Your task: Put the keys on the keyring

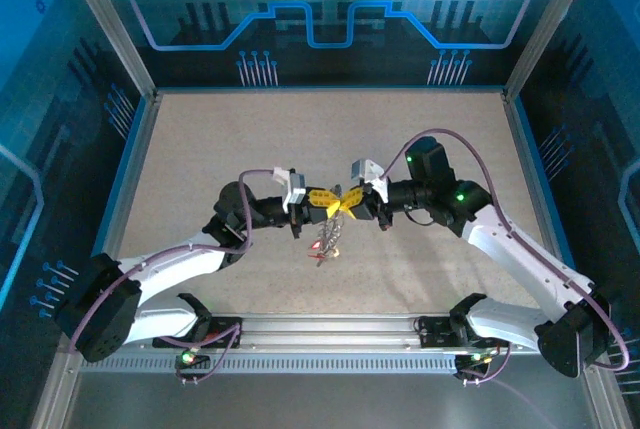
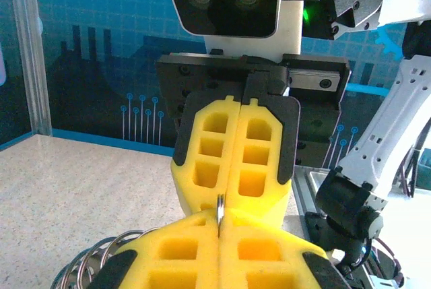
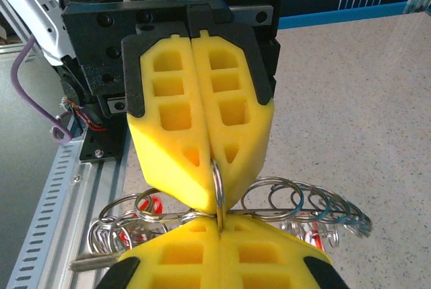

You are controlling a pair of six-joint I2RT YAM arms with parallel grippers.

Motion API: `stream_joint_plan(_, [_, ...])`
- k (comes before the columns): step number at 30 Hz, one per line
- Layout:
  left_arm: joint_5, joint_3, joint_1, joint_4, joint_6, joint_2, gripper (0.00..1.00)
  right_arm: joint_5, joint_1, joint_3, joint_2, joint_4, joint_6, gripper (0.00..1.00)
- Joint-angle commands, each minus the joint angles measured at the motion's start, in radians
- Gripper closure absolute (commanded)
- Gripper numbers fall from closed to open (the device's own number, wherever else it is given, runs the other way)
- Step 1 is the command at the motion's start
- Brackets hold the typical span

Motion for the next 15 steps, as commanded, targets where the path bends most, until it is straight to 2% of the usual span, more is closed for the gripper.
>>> stream_joint_plan(1, [-0.014,-0.004,-0.022,-0.017,0.047,-0.009,0.92,-0.027,0.016,0.037,0.014,0.004,-0.044,1.00])
stream_joint_plan(9, [-0.017,0.008,-0.022,-0.228,0.164,-0.080,0.82,0.045,0.018,0.100,0.034,-0.161,-0.162,1.00])
stream_joint_plan(12, [-0.017,0.035,-0.022,-0.352,0.221,-0.113,0.77,0.081,0.020,0.119,0.042,-0.212,-0.197,1.00])
stream_joint_plan(15, [0.014,0.078,-0.022,-0.494,0.288,-0.119,0.76,0.093,0.023,0.146,0.056,-0.264,-0.235,1.00])
